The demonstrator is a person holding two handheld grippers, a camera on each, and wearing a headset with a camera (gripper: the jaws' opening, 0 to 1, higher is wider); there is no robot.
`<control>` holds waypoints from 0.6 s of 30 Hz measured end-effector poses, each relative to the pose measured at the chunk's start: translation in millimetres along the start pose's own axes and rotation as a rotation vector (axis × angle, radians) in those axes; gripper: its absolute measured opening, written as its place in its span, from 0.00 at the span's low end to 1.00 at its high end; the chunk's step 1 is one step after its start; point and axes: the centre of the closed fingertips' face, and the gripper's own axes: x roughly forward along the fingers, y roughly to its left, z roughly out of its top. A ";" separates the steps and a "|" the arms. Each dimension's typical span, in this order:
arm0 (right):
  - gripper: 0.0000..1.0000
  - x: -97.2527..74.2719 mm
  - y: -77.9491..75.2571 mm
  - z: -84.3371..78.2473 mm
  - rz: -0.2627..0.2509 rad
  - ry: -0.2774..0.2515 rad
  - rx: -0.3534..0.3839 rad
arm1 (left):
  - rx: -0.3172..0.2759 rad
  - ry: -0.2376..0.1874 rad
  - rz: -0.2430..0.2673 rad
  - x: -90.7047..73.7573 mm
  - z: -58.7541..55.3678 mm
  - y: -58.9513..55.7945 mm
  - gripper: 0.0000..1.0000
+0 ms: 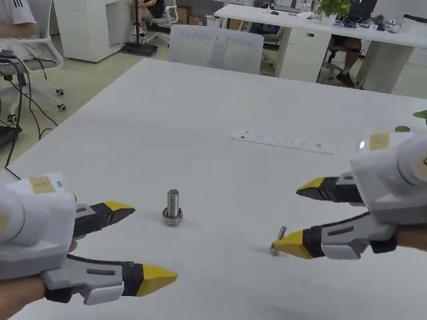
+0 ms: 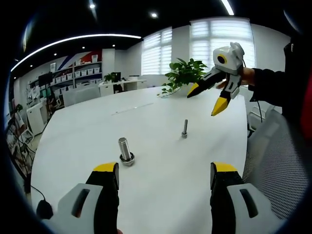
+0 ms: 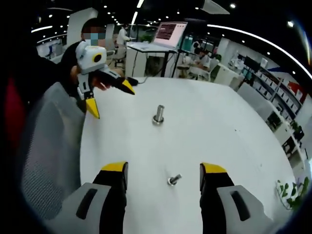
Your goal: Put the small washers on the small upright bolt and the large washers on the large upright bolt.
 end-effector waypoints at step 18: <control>0.70 -12.7 39.7 -54.2 -0.022 -0.070 0.189 | -0.016 0.018 -0.052 -9.4 -12.5 -28.7 0.76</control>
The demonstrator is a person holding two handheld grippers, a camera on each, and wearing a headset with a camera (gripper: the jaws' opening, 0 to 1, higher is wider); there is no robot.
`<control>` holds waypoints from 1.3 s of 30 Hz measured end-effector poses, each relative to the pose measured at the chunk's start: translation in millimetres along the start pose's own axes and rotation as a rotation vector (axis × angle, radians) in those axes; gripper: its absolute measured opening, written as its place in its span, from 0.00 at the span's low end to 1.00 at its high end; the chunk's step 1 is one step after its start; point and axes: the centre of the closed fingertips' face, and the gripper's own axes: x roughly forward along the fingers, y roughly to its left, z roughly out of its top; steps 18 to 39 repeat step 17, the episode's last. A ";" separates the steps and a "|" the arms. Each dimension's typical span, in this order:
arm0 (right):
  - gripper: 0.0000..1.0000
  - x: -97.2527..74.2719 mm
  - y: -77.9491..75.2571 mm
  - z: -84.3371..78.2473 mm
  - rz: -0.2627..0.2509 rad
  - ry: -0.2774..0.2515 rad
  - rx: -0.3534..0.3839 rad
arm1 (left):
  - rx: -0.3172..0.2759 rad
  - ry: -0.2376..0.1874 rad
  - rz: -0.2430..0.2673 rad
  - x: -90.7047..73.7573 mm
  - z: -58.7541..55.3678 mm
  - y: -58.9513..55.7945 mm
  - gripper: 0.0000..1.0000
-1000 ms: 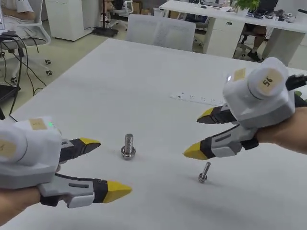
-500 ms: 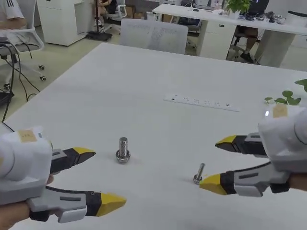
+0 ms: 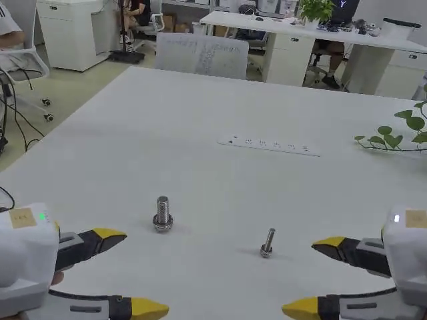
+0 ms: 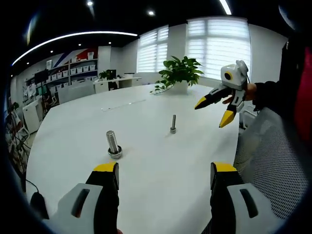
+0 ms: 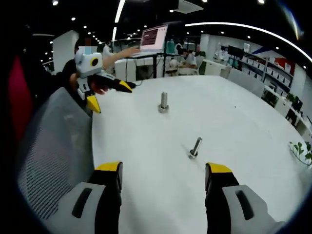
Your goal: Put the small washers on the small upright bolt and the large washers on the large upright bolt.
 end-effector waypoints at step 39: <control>0.83 2.1 5.4 -0.2 -0.057 -0.070 0.053 | -0.032 -0.004 -0.020 -5.3 -6.2 -10.2 0.76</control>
